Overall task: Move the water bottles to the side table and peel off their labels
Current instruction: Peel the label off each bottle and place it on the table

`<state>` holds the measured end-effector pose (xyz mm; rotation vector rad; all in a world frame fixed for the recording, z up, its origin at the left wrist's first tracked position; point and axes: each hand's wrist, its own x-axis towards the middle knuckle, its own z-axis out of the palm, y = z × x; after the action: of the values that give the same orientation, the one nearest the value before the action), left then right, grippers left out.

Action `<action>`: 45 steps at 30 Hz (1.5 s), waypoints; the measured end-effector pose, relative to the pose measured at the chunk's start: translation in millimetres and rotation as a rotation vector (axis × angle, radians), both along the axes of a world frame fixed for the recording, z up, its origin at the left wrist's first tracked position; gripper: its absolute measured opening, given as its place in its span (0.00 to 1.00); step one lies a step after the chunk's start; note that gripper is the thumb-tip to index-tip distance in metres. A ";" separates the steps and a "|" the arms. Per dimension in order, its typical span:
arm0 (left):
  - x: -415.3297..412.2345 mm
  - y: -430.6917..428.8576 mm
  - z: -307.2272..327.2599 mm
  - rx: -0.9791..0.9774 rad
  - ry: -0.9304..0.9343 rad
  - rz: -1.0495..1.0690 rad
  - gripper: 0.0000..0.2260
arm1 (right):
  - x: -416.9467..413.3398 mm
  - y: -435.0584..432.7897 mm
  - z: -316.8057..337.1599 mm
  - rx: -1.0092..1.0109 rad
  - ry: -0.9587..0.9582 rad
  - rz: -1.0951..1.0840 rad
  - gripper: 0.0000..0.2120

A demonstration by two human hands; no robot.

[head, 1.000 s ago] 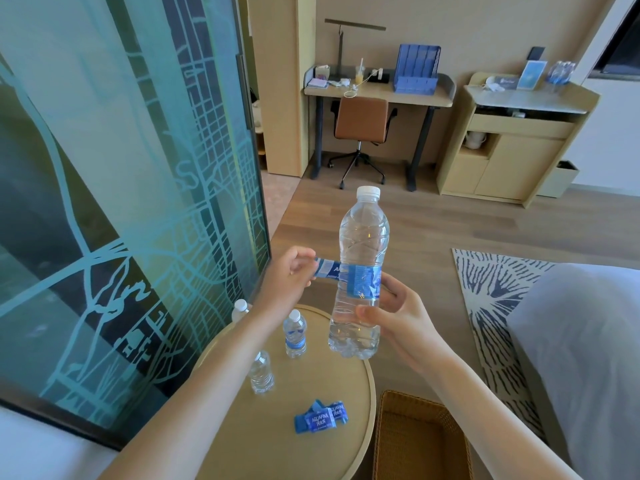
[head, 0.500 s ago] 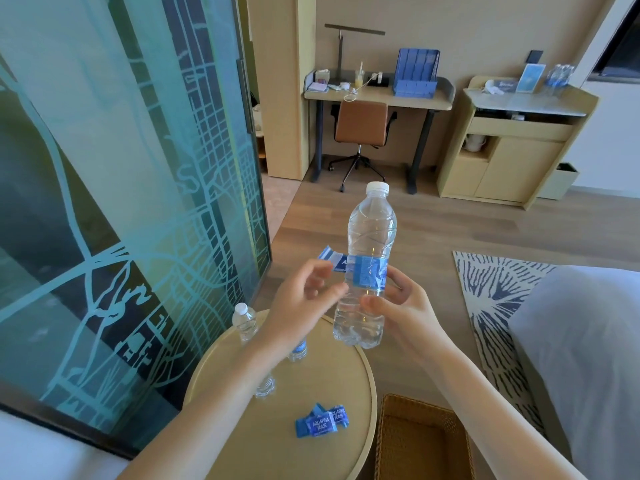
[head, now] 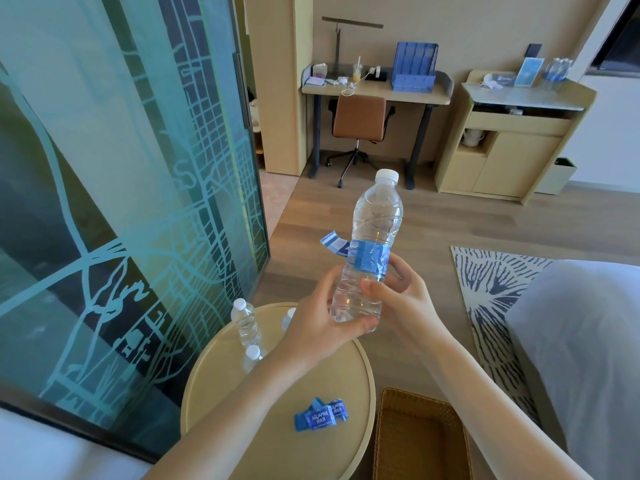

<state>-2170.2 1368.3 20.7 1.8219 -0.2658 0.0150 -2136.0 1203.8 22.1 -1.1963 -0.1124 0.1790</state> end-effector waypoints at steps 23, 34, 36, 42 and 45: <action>8.3 12.4 -1.8 -0.140 0.121 0.040 0.23 | 5.8 -18.9 17.6 -0.529 -0.189 -0.084 0.17; 0.9 22.5 -3.3 -0.196 0.160 0.063 0.22 | 23.6 -17.5 20.2 -0.636 -0.335 -0.081 0.16; -0.4 23.5 -3.3 -0.193 0.162 0.065 0.22 | 25.8 -13.8 22.5 -0.597 -0.297 -0.034 0.15; -2.2 28.0 -5.1 -0.222 0.181 0.069 0.21 | 32.7 -9.0 26.2 -0.577 -0.261 0.115 0.13; -2.5 29.1 -5.5 -0.230 0.187 0.068 0.21 | 32.9 -6.0 23.4 -0.563 -0.248 0.141 0.11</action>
<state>-2172.7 1397.4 15.2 1.5908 -0.0661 -0.0745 -2103.1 1197.8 45.5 -1.7719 -0.3830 0.1905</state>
